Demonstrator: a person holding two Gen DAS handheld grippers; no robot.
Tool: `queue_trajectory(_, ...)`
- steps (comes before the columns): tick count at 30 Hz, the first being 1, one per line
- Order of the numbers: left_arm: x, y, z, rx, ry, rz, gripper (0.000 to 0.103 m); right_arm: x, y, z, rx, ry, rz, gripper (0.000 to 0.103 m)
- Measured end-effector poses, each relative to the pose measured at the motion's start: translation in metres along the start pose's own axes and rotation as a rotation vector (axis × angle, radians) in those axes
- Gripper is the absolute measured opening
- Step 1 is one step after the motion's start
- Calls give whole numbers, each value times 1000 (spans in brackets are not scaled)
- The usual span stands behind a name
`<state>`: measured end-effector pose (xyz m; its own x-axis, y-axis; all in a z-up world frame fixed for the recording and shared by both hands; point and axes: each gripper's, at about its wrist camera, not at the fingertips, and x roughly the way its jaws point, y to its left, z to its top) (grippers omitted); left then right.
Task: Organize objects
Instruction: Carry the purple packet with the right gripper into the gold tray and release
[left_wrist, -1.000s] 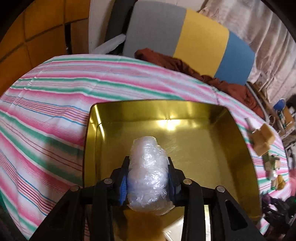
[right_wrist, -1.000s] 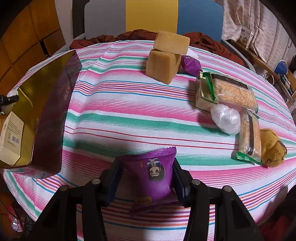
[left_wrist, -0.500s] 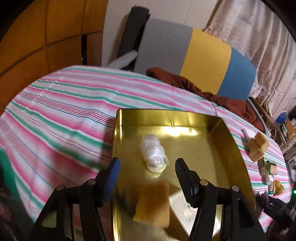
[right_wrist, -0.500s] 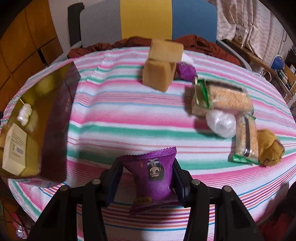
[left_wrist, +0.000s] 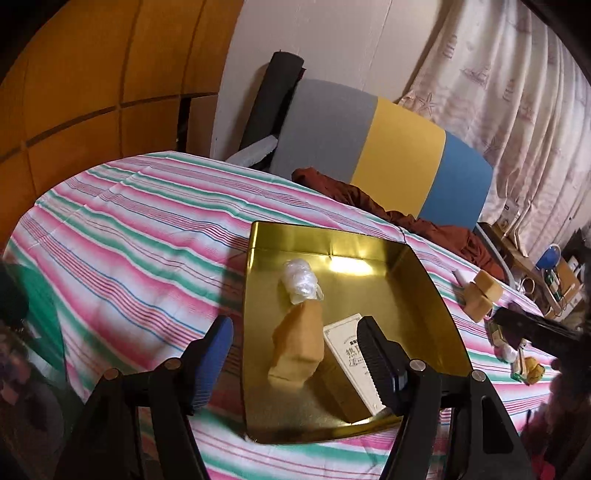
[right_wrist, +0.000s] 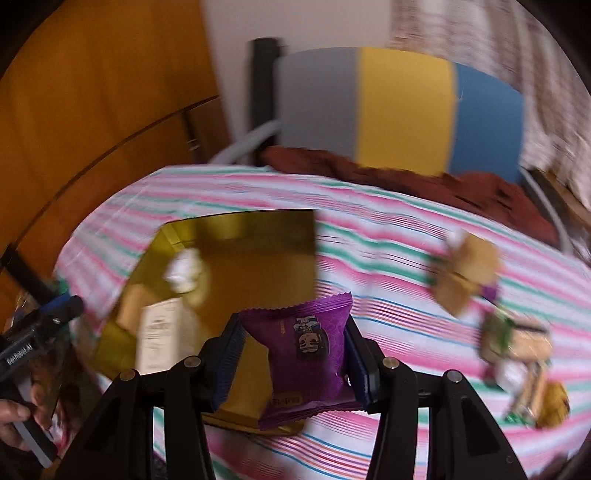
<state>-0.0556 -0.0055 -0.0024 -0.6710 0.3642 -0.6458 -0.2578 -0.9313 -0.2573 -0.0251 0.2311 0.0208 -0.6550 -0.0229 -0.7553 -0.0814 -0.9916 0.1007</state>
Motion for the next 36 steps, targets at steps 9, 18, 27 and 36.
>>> queue_trajectory(9, -16, 15, -12, -33, -11, 6, 70, 95, 60, -8, -95, 236, 1, 51)
queue_trajectory(18, -18, 28, -18, -63, -8, 19, 71, 113, 79, -20, -28, 305, 110, 55)
queue_trajectory(27, -20, 22, -21, -31, -26, 40, 72, 87, 68, -20, 33, 217, 116, 76)
queue_trajectory(36, -18, 4, -24, 10, -13, 50, 74, 34, 50, -18, -24, 50, -19, 77)
